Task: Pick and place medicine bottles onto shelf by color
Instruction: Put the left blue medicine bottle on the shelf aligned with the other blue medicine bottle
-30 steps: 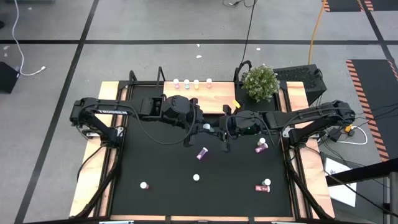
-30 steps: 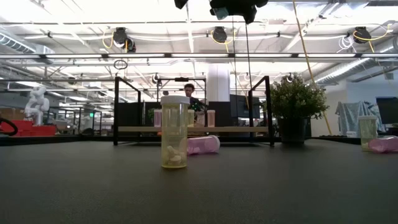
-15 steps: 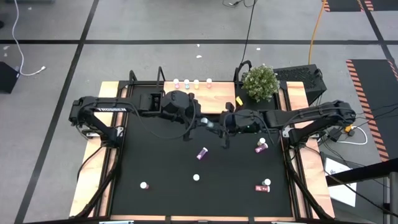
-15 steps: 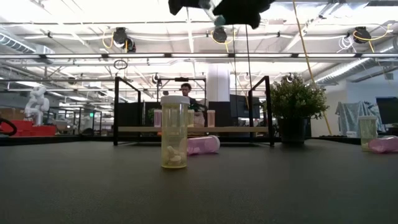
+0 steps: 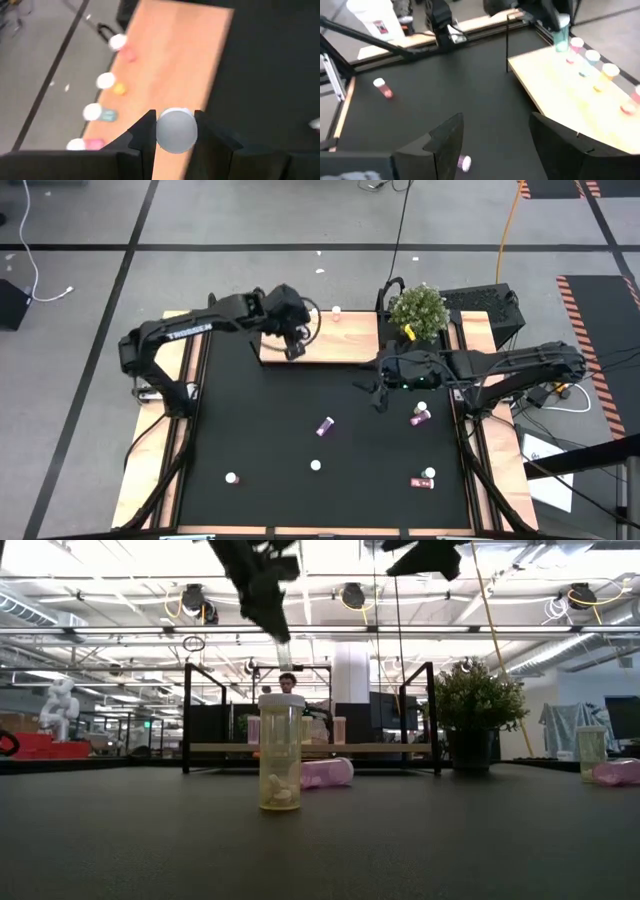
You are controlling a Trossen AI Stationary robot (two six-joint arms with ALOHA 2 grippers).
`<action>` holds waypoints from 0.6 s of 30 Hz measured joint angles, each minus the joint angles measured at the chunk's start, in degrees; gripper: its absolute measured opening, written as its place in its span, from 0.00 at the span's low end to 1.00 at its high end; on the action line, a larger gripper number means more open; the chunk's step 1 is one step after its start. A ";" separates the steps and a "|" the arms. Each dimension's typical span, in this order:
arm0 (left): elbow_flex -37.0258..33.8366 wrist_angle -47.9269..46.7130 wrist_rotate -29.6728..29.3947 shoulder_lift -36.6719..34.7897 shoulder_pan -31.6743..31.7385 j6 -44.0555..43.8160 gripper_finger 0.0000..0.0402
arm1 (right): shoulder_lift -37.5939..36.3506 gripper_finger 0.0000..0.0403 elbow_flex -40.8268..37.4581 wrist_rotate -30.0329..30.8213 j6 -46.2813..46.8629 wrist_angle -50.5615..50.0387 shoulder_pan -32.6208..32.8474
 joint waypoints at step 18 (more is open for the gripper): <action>0.01 5.00 1.78 14.41 8.90 0.98 0.32 | -4.74 0.54 -0.08 13.26 12.88 -18.35 5.42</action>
